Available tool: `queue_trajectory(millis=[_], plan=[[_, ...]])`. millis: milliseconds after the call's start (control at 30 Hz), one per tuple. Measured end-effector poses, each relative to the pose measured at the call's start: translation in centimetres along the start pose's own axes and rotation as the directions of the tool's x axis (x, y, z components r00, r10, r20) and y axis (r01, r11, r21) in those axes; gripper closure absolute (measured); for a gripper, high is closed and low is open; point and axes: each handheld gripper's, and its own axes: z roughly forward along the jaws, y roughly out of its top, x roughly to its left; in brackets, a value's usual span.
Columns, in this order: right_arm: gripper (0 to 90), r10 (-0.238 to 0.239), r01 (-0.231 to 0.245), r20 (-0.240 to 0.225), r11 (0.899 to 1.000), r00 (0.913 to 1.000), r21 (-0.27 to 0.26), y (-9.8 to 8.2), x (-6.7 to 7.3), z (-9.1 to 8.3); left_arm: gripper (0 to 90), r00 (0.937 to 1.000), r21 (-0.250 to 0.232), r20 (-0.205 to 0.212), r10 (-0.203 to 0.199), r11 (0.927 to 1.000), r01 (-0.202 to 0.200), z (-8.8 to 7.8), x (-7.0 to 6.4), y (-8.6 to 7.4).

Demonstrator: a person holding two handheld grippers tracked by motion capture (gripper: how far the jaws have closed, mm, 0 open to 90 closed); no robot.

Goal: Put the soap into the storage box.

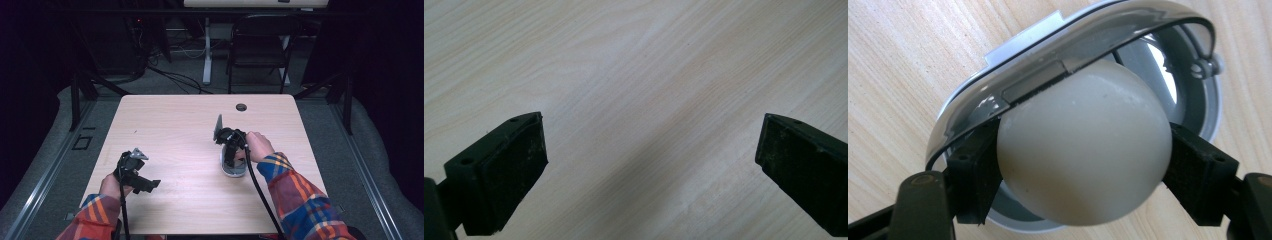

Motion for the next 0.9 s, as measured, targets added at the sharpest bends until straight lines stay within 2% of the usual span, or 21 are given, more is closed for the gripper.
queue_trajectory(millis=[167,233,467,533,700,900], plan=[[18.6,0.007,-0.007,-0.003,1.0,1.0,-0.004,-0.5,0.0,-0.6,0.3,1.0,0.001,0.0,0.001,1.0,-0.001,0.0,0.0,0.0],[16.3,0.011,-0.011,-0.006,1.0,0.9999,-0.021,-0.8,0.0,-0.9,0.3,1.0,0.001,0.0,0.001,1.0,-0.001,0.0,0.0,0.0],[14.2,0.021,-0.022,-0.008,0.999,0.9997,-0.043,-1.8,-0.2,-2.0,0.3,1.0,0.002,0.0,0.001,1.0,-0.001,0.0,0.0,0.0],[13.6,0.03,-0.03,-0.006,0.998,0.9995,-0.06,-2.5,-0.3,-2.5,0.3,1.0,0.002,0.0,0.001,1.0,-0.001,0.0,0.0,0.0],[12.9,0.04,-0.04,0.003,0.997,0.9992,-0.064,-3.6,-0.6,-3.1,0.3,1.0,0.003,-0.001,0.001,1.0,-0.001,0.0,0.0,0.0],[11.3,0.064,-0.063,0.002,0.996,0.998,-0.066,-5.1,-0.9,-3.2,0.3,1.0,0.003,-0.001,0.001,1.0,-0.001,0.0,0.0,0.0]])
